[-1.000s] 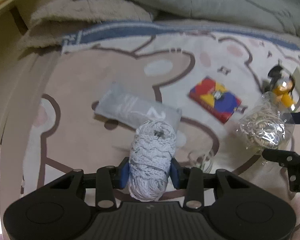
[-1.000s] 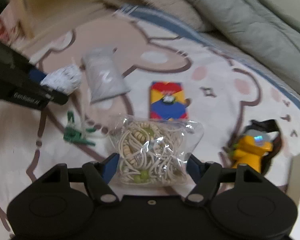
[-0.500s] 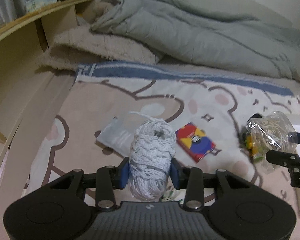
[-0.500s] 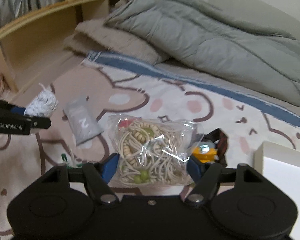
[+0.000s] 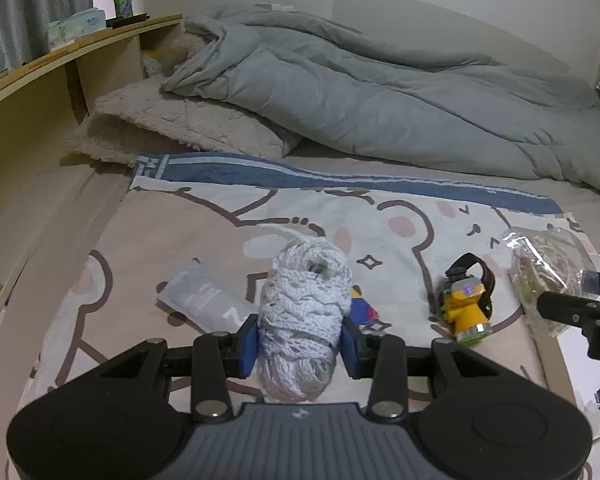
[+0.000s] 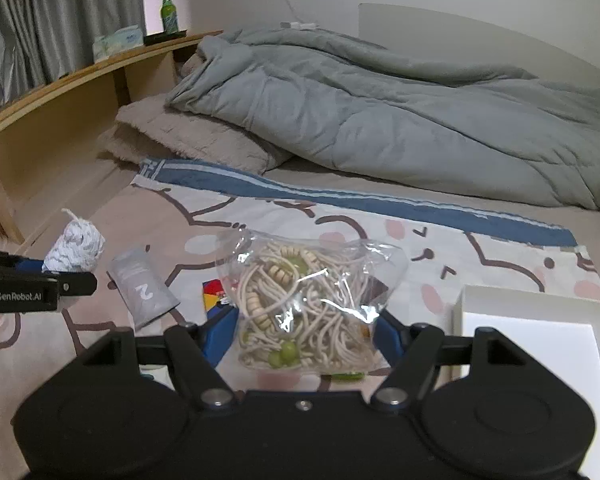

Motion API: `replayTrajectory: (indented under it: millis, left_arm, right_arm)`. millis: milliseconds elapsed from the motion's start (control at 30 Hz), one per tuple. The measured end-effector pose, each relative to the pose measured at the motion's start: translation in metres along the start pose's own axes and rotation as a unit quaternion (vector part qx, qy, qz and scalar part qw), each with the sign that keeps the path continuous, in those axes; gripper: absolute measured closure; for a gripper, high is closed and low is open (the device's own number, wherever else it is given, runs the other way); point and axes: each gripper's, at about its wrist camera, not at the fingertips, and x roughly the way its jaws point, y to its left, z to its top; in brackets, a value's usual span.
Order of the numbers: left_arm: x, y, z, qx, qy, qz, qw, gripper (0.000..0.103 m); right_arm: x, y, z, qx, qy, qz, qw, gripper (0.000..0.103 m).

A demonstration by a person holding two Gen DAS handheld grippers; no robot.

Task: Organize objects
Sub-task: 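Lift the knit ball with the left gripper while the right lifts the rubber-band bag, then carry the knit ball with the left gripper while the right carries the bag over the white tray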

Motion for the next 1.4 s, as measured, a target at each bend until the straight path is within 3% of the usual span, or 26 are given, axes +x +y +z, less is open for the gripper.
replayTrajectory:
  millis: [300, 667, 1133, 1400]
  left_arm:
    - [0.003, -0.039, 0.003, 0.012, -0.004, -0.021, 0.9997, 0.061]
    - [0.012, -0.114, 0.005, 0.055, -0.006, -0.076, 0.9956, 0.061]
    - [0.029, -0.207, 0.002, 0.108, 0.0, -0.131, 0.9855, 0.061]
    - [0.039, -0.251, -0.01, 0.177, 0.005, -0.152, 0.9723, 0.061]
  right_arm:
    - [-0.018, -0.045, -0.009, 0.027, -0.001, -0.034, 0.999, 0.03]
    - [-0.039, -0.11, -0.029, 0.06, -0.001, -0.081, 0.995, 0.03]
    - [-0.049, -0.181, -0.056, 0.095, 0.022, -0.118, 0.988, 0.03]
    - [-0.038, -0.216, -0.069, 0.105, 0.068, -0.136, 0.983, 0.03]
